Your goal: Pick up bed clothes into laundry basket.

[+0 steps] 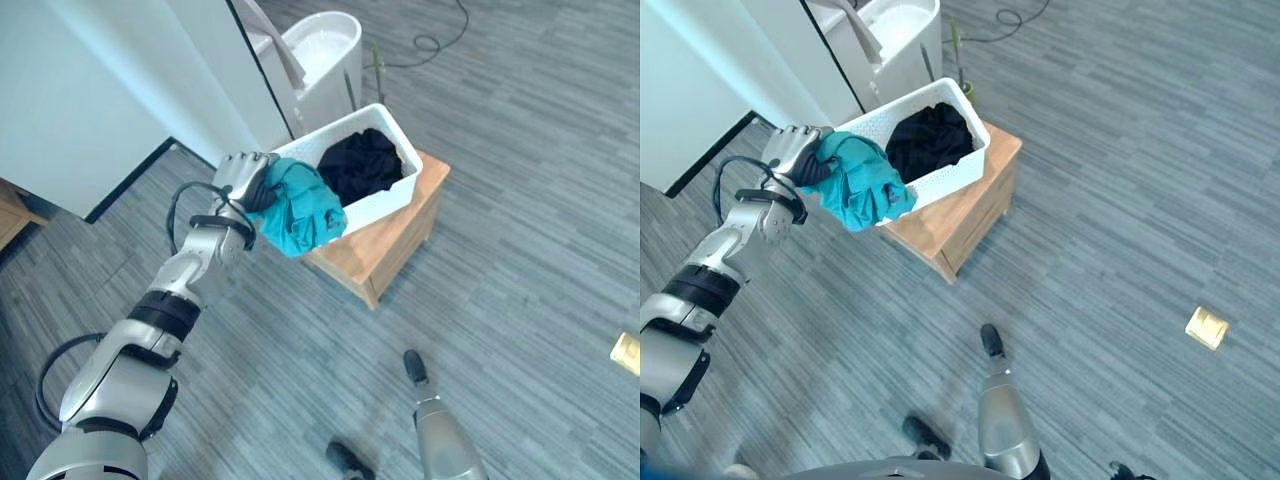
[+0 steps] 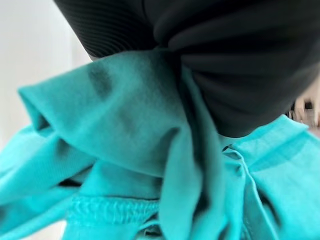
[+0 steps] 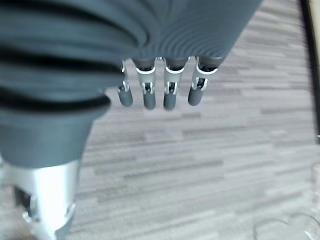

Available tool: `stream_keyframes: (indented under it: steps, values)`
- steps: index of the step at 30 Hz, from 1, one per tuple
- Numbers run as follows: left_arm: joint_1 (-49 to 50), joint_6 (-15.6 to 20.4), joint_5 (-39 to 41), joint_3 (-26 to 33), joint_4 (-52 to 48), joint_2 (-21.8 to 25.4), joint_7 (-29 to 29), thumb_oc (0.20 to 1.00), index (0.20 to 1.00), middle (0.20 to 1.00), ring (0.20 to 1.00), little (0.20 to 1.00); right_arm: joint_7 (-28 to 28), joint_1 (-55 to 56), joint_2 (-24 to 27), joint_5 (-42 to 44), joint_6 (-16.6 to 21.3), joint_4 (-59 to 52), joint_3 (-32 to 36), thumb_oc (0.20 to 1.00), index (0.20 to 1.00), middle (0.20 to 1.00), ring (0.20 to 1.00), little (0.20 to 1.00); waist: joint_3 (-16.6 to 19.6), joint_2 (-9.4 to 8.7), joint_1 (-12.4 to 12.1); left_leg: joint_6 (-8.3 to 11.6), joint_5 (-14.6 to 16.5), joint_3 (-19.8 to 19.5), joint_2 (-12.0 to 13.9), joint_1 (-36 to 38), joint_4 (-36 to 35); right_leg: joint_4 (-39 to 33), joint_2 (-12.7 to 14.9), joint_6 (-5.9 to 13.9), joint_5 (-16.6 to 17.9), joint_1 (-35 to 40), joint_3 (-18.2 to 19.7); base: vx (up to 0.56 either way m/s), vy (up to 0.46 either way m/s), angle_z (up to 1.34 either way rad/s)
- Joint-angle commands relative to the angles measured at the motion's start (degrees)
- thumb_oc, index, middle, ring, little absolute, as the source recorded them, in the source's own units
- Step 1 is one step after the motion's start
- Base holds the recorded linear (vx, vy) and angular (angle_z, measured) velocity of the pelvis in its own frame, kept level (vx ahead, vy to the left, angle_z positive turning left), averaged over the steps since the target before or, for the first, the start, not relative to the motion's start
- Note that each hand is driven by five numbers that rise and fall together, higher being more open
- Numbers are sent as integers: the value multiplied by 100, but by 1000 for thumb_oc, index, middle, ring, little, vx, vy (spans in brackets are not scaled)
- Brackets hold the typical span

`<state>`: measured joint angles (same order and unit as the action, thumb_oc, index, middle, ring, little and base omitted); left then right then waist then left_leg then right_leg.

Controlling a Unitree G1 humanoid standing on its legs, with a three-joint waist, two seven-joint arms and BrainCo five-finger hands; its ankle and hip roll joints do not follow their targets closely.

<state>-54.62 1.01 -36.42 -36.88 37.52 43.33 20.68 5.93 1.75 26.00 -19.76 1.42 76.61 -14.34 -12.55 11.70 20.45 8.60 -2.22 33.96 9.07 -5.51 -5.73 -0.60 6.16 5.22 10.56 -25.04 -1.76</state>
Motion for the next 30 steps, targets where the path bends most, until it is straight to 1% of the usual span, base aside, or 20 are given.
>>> stream_keyframes:
  steps: [1, 3, 4, 6, 7, 8, 9, 10, 12, 13, 14, 17, 19, 22, 23, 24, 26, 30]
  values:
    - [-804, -194, -244, 469, 333, 707, 437, 200, 200, 200, 200, 200, 21, 35, -184, 307, -51, -105, -168, 1000, 1000, 1000, 1000, 1000, -214, -373, 250, 529, -456, -213, 277, 772, 73, -404, 192, 553, 64, 380, -127, -1, -39, -11]
    - [-1040, -212, -285, 296, 476, 786, 453, 200, 200, 200, 200, 200, 31, 43, -218, 380, -17, -155, -172, 1000, 1000, 1000, 1000, 1000, -233, -381, 258, 535, -459, -195, 277, 713, 73, -407, 187, 555, 77, 304, -98, -7, -37, -10]
    - [-1336, -270, -308, 72, 757, 951, 556, 200, 200, 200, 200, 200, 25, 77, -306, 619, 62, -263, -205, 1000, 1000, 1000, 1000, 1000, -288, -380, 289, 550, -485, -168, 269, 578, 73, -411, 167, 569, 131, 131, -60, -27, -55, -12]
    - [-1642, -332, -326, -109, 1014, 1088, 669, 200, 200, 200, 200, 200, 16, 85, -389, 818, 103, -297, -239, 1000, 1000, 1000, 1000, 1000, -324, -380, 299, 566, -535, -147, 265, 450, 73, -417, 141, 593, 173, -26, -42, -17, -63, -16]
    - [-1797, -331, -362, -302, 1215, 1167, 673, 200, 200, 200, 200, 200, 3, 74, -417, 911, 119, -298, -258, 1000, 1000, 1000, 1000, 1000, -327, -377, 305, 565, -525, -132, 261, 400, 73, -422, 115, 603, 174, -91, -31, 9, -52, -20]
    - [-1925, -322, -376, -434, 1317, 1209, 630, 200, 200, 200, 200, 200, -11, 57, -450, 961, 134, -293, -273, 1000, 1000, 1000, 1000, 1000, -316, -366, 300, 566, -511, -124, 254, 364, 73, -424, 93, 605, 186, -143, -24, 10, -39, -19]
    - [-1935, -321, -374, -444, 1322, 1207, 631, 200, 200, 200, 200, 200, -10, 56, -456, 961, 134, -292, -271, 1000, 1000, 1000, 1000, 1000, -315, -370, 296, 565, -512, -123, 253, 362, 73, -424, 94, 605, 186, -146, -23, 46, -46, -22]
    - [-2268, -337, -404, -704, 1521, 1337, 678, 200, 200, 200, 200, 200, -48, 10, -494, 1108, 146, -257, -293, 1000, 1000, 1000, 1000, 1000, -289, -335, 285, 581, -513, -88, 250, 299, 73, -421, 53, 616, 226, -266, -18, 57, -45, -19]
    - [-2461, -343, -398, -836, 1565, 1416, 716, 200, 200, 200, 200, 200, -43, 7, -529, 1147, 160, -244, -302, 1000, 1000, 1000, 1000, 1000, -271, -325, 276, 590, -532, -81, 253, 265, 73, -423, 41, 618, 243, -304, -15, 58, -31, -15]
    - [-2749, -368, -380, -1081, 1734, 1529, 808, 200, 200, 200, 200, 200, -31, 7, -545, 1201, 181, -233, -331, 1000, 1000, 1000, 1000, 1000, -240, -294, 296, 600, -568, -36, 266, 267, 73, -422, 33, 621, 268, -352, -10, 68, -9, -9]
    - [-2874, -387, -370, -1173, 1782, 1591, 844, 200, 200, 200, 200, 200, -19, 7, -537, 1244, 189, -213, -313, 1000, 1000, 1000, 1000, 1000, -222, -272, 301, 604, -574, -23, 267, 270, 73, -420, 30, 623, 277, -368, -17, 84, -14, -7]
    - [-3154, -394, -366, -1447, 1972, 1659, 866, 200, 200, 200, 200, 200, -7, 10, -549, 1345, 200, -164, -266, 1000, 1000, 1000, 1000, 1000, -200, -262, 319, 614, -590, 18, 282, 279, 73, -417, 38, 619, 289, -392, -19, 36, -11, -5]
    - [-3479, -377, -276, -1710, 2243, 1670, 892, 200, 200, 200, 200, 200, -12, 37, -565, 1587, 227, -81, -177, 1000, 1000, 1000, 1000, 1000, -168, -237, 451, 640, -630, 141, 333, 339, 73, -413, 64, 607, 300, -414, -27, 45, -6, 4]
    - [-3733, -375, -242, -1877, 2403, 1613, 866, 200, 200, 200, 200, 200, 28, -27, -595, 1703, 238, -72, -168, 1000, 1000, 1000, 1000, 1000, -172, -207, 498, 640, -687, 170, 335, 325, 73, -412, 56, 600, 315, -467, -13, 36, 1, 9]
    - [-3828, -351, -273, -1962, 2377, 1583, 847, 200, 200, 200, 200, 200, -72, -64, -517, 1756, 196, -2, -159, 1000, 1000, 1000, 1000, 1000, -182, -201, 504, 640, -691, 160, 333, 300, 73, -407, 55, 596, 334, -516, -15, 10, -41, -3]
    - [-3755, -324, -296, -1951, 2318, 1551, 832, 200, 200, 200, 200, 200, -51, -124, -423, 1818, 209, 18, -107, 1000, 1000, 1000, 1000, 1000, -209, -237, 519, 640, -679, 185, 331, 291, 73, -400, 62, 594, 341, -561, -16, 13, -43, -5]
    - [-3755, -345, -322, -1953, 2347, 1525, 826, 200, 200, 200, 200, 200, -39, -144, -374, 1870, 232, 2, -96, 1000, 1000, 1000, 1000, 1000, -236, -245, 556, 640, -656, 219, 328, 245, 73, -402, 57, 601, 357, -632, 10, 0, 0, 0]
    - [-3578, -370, -203, -1780, 2351, 1486, 698, 200, 200, 200, 200, 200, 18, -196, -419, 1945, 248, -157, -93, 1000, 1000, 1000, 1000, 1000, -341, -255, 576, 640, -593, 237, 321, 7, 73, -397, 35, 627, 416, -940, 42, -40, -31, -6]
